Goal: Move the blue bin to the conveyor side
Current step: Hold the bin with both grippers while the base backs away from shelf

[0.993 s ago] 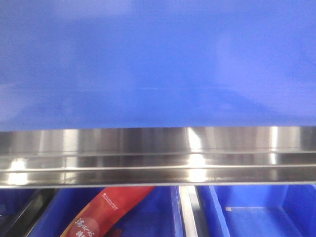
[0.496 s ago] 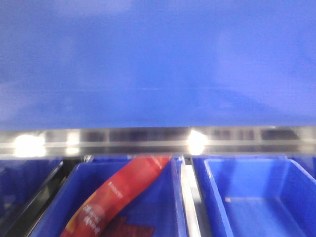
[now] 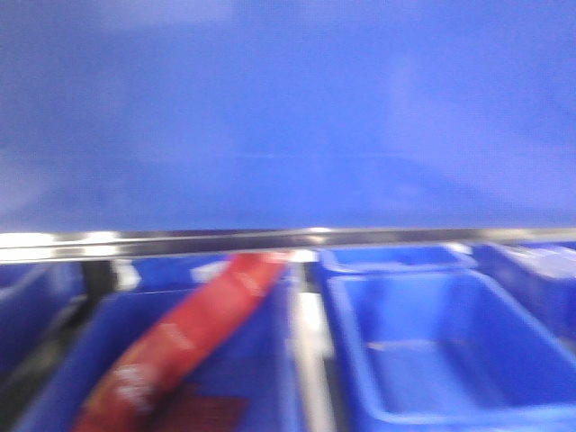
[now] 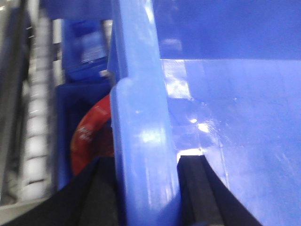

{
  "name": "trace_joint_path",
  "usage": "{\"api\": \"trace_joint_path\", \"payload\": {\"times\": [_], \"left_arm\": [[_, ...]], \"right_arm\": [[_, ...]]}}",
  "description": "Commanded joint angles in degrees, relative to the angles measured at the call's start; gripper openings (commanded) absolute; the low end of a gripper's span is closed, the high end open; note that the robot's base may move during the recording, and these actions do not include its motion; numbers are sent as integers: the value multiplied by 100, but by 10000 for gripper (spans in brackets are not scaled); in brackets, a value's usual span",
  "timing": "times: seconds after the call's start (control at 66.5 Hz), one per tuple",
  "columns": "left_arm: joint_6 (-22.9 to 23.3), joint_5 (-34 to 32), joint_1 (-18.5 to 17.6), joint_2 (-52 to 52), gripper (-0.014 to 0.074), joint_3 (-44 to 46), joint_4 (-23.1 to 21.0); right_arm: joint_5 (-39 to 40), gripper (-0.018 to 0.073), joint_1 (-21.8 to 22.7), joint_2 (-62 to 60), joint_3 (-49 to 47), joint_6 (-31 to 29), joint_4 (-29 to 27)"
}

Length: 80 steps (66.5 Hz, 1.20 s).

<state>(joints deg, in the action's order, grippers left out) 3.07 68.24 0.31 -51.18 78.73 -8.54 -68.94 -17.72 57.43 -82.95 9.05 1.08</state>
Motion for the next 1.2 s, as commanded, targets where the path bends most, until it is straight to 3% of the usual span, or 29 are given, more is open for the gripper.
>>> {"api": "trace_joint_path", "payload": {"times": [0.0, 1.188], "left_arm": [[-85, -487, 5, 159, -18, 83, 267], [-85, -487, -31, 159, -18, 83, 372]], "right_arm": [[517, -80, 43, -105, -75, -53, 572], [517, -80, 43, -105, -75, -53, 572]]}}
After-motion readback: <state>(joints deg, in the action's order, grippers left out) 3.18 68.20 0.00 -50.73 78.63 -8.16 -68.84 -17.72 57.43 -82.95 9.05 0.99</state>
